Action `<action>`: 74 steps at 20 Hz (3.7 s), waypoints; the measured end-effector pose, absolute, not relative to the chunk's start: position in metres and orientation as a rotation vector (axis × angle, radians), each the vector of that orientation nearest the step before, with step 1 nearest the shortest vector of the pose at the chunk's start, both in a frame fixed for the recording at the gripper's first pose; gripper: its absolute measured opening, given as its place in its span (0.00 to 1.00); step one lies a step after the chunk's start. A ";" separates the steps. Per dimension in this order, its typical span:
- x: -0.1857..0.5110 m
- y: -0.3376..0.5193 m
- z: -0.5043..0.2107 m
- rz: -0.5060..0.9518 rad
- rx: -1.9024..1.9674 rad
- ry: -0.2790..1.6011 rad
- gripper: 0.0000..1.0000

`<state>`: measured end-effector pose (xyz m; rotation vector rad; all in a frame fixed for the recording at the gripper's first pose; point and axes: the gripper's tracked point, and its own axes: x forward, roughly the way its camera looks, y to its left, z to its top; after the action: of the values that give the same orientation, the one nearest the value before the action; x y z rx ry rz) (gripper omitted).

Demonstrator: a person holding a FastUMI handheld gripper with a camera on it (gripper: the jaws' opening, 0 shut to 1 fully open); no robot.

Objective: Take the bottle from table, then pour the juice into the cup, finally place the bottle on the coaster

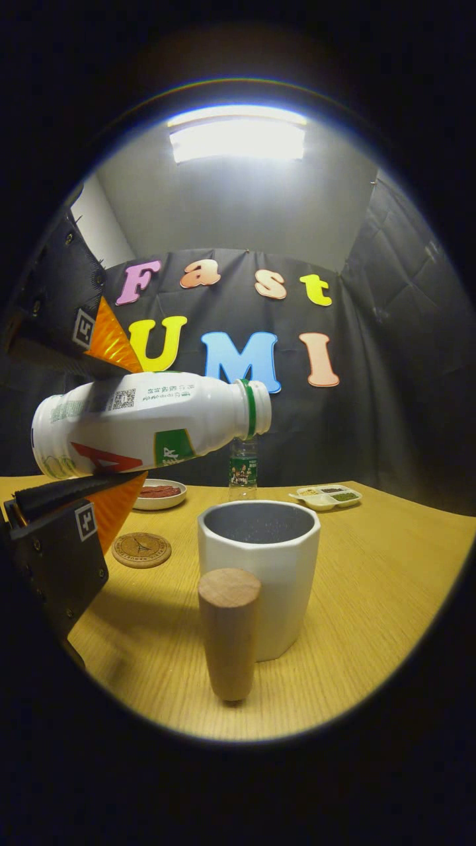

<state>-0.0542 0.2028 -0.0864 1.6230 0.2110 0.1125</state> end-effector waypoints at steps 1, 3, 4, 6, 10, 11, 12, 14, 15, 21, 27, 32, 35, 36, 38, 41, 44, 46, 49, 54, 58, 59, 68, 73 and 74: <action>-0.055 0.202 -0.086 0.105 1.634 0.209 0.69; -0.055 0.199 -0.086 0.091 1.659 0.205 0.69; -0.055 0.198 -0.086 0.086 1.673 0.200 0.69; -0.056 0.196 -0.087 0.071 1.695 0.198 0.69; -0.056 0.196 -0.089 0.042 1.746 0.199 0.70; -0.057 0.197 -0.090 0.038 1.753 0.199 0.69; -0.057 0.197 -0.091 0.035 1.758 0.202 0.69; -0.057 0.198 -0.092 0.032 1.767 0.204 0.70; -0.057 0.198 -0.091 0.030 1.774 0.200 0.70; -0.054 0.200 -0.092 0.018 1.819 0.195 0.69; -0.052 0.200 -0.089 0.008 1.851 0.188 0.69; -0.052 0.202 -0.087 0.005 1.866 0.195 0.70; -0.054 0.203 -0.087 0.004 1.875 0.200 0.69; -0.055 0.203 -0.087 0.003 1.878 0.202 0.69; -0.056 0.203 -0.086 0.002 1.886 0.202 0.70; -0.056 0.204 -0.085 0.006 1.886 0.202 0.70; -0.061 0.204 -0.082 0.007 1.898 0.205 0.70; -0.062 0.205 -0.081 0.010 1.905 0.206 0.70; -0.062 0.206 -0.080 0.016 1.913 0.208 0.70; -0.063 0.207 -0.078 0.021 1.933 0.201 0.70; -0.061 0.209 -0.077 0.032 1.949 0.190 0.69; -0.060 0.211 -0.077 0.037 1.952 0.191 0.69; -0.058 0.212 -0.077 0.039 1.977 0.177 0.69; -0.057 0.211 -0.073 0.037 1.999 0.162 0.70; -0.056 0.210 -0.070 0.041 2.004 0.149 0.69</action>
<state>-0.0561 0.2099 -0.0702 2.0041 0.1493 0.0406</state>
